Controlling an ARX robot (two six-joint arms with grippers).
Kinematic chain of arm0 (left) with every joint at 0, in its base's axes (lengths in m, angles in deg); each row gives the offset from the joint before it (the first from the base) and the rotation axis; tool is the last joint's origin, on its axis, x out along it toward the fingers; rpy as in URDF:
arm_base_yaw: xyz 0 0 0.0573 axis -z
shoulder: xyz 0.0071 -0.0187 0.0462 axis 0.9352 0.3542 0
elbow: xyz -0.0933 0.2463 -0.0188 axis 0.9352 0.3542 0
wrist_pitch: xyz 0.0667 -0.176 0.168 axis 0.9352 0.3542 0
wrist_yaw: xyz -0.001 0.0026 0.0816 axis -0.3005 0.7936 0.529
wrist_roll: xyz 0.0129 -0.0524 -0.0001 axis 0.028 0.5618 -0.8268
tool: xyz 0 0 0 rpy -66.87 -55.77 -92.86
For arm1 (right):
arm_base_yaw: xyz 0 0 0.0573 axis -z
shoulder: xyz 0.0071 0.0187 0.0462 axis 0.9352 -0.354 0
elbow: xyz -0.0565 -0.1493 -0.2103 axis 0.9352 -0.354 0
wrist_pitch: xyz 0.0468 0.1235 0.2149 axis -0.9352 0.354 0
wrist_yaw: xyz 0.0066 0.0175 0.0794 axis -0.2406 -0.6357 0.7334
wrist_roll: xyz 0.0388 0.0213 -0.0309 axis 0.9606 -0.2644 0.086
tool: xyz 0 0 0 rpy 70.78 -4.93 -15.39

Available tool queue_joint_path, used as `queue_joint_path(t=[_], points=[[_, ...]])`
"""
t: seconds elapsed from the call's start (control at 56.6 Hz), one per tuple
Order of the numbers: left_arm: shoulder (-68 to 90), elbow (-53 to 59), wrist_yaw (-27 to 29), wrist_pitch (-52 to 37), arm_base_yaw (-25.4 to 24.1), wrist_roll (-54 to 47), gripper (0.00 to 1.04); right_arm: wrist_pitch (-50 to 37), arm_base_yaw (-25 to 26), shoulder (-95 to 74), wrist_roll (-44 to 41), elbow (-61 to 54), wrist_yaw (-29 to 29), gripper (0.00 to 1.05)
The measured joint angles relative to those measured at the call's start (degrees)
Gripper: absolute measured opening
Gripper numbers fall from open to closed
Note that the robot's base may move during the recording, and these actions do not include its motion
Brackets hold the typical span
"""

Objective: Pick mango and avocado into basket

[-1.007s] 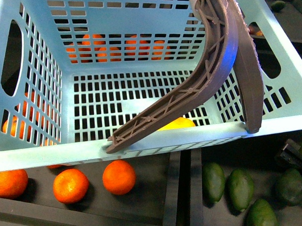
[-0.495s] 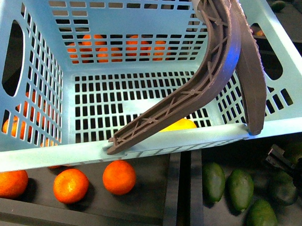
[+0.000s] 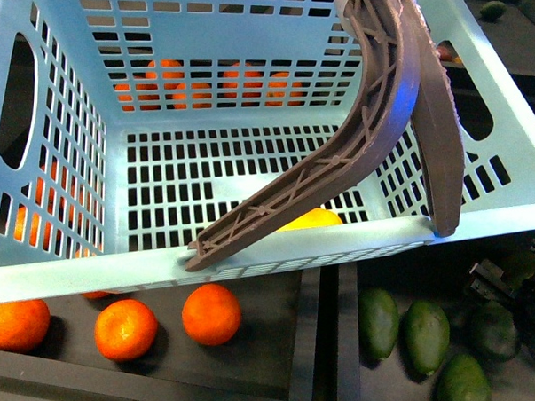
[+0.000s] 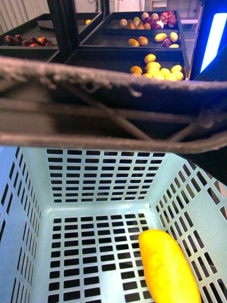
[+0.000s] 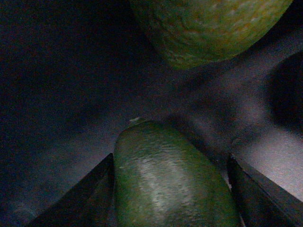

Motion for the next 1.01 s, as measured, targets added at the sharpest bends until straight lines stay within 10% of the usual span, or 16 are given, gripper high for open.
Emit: queue_joint_path(t=[0.76,1.007], points=[[0.0,0.0,0.0,0.0,0.0,0.0,0.06,-11.7,10.7,39.1,1.3,-31.0,7.7,0.52],[0.0,0.0,-0.1,0.0,0.0,0.0,0.06,-4.0,3.5,66.6,6.2,-34.8,6.8,0.52]])
